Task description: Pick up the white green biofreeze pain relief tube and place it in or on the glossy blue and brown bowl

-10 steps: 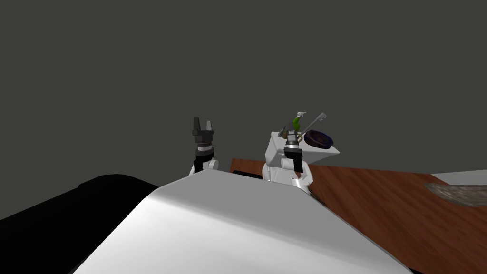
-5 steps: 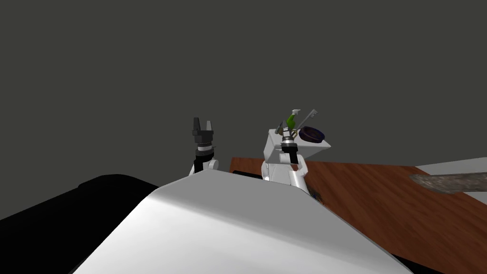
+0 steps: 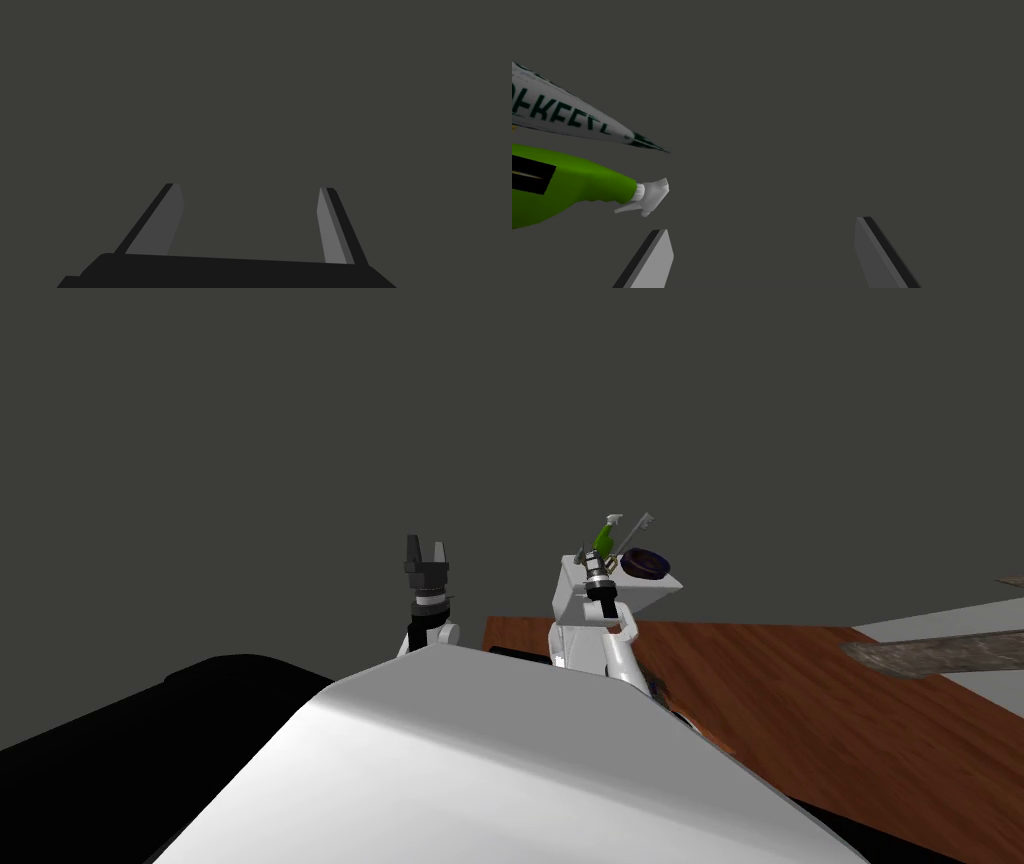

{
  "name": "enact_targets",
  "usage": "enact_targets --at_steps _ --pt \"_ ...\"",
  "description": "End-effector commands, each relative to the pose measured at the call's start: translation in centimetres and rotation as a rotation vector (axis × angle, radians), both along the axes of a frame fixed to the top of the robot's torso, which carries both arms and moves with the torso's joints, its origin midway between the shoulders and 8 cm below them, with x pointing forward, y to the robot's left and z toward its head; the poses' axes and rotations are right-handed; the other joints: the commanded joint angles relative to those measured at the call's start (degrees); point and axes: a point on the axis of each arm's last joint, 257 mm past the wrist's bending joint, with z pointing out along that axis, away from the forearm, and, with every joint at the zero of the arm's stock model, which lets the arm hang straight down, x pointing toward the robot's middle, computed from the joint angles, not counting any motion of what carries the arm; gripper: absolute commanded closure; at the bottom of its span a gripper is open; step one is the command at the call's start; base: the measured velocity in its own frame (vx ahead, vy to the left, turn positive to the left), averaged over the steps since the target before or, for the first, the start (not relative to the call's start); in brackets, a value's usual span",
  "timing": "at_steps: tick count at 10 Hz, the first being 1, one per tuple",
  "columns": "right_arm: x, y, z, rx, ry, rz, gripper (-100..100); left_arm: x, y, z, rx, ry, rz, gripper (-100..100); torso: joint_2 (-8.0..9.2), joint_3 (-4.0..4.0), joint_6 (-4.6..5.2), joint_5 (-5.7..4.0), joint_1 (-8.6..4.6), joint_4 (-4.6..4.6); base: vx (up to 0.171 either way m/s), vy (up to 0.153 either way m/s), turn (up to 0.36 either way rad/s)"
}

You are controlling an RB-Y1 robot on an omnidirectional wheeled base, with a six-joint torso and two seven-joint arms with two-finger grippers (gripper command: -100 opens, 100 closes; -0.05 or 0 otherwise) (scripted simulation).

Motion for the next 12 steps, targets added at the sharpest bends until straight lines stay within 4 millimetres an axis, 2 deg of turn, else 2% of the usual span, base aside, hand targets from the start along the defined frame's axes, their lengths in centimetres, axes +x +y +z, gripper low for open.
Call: enact_targets --at_steps 1,3,5,6,7,8,9,10,12 --pt "1.7 0.4 -0.6 -0.046 0.034 -0.012 -100 0.0 0.0 0.0 0.000 0.000 0.000 0 0.00 0.00 0.00 0.00 0.00 0.00 -0.076 0.003 -0.042" --pt "3.5 0.8 -1.2 -0.088 0.066 -0.021 -100 0.0 0.0 0.0 0.000 0.000 0.000 0 -0.05 -0.03 -0.01 0.01 0.04 -0.01 -0.073 0.000 -0.028" --pt "4.2 1.0 -1.7 -0.088 0.082 -0.020 -100 0.0 0.0 0.0 0.000 0.000 0.000 0 -0.01 0.00 0.00 0.01 0.02 0.00 -0.050 -0.004 -0.006" --pt "5.5 1.3 -1.7 -0.130 0.100 -0.031 -100 0.0 0.0 0.0 0.000 0.000 0.000 0 -0.13 -0.07 0.01 0.00 0.02 -0.03 -0.042 -0.005 -0.025" --pt "5.8 1.4 -1.7 -0.130 0.103 -0.029 -100 0.0 0.0 0.0 0.000 0.000 0.000 0 -0.12 -0.07 0.00 0.01 0.01 -0.03 -0.049 -0.005 -0.014" --pt "6.0 1.3 -2.5 -0.131 0.120 -0.031 -100 0.0 0.0 0.0 0.000 0.000 0.000 0 -0.12 -0.07 0.00 0.00 0.02 -0.03 -0.025 -0.002 0.004" --pt "7.4 1.6 -2.4 -0.174 0.141 -0.043 -100 0.0 0.0 0.0 0.000 0.000 0.000 0 -0.17 -0.10 0.01 0.00 0.03 -0.04 -0.054 -0.013 -0.018" --pt "7.6 1.5 -3.3 -0.175 0.160 -0.044 -100 0.0 0.0 0.0 0.000 0.000 0.000 0 -0.11 -0.07 0.00 0.00 -0.01 -0.03 -0.054 -0.008 -0.007" --pt "9.1 1.8 -3.3 -0.219 0.185 -0.057 -100 0.0 0.0 0.0 0.000 0.000 0.000 0 -0.18 -0.10 0.01 -0.01 -0.03 -0.04 -0.014 -0.015 -0.041"
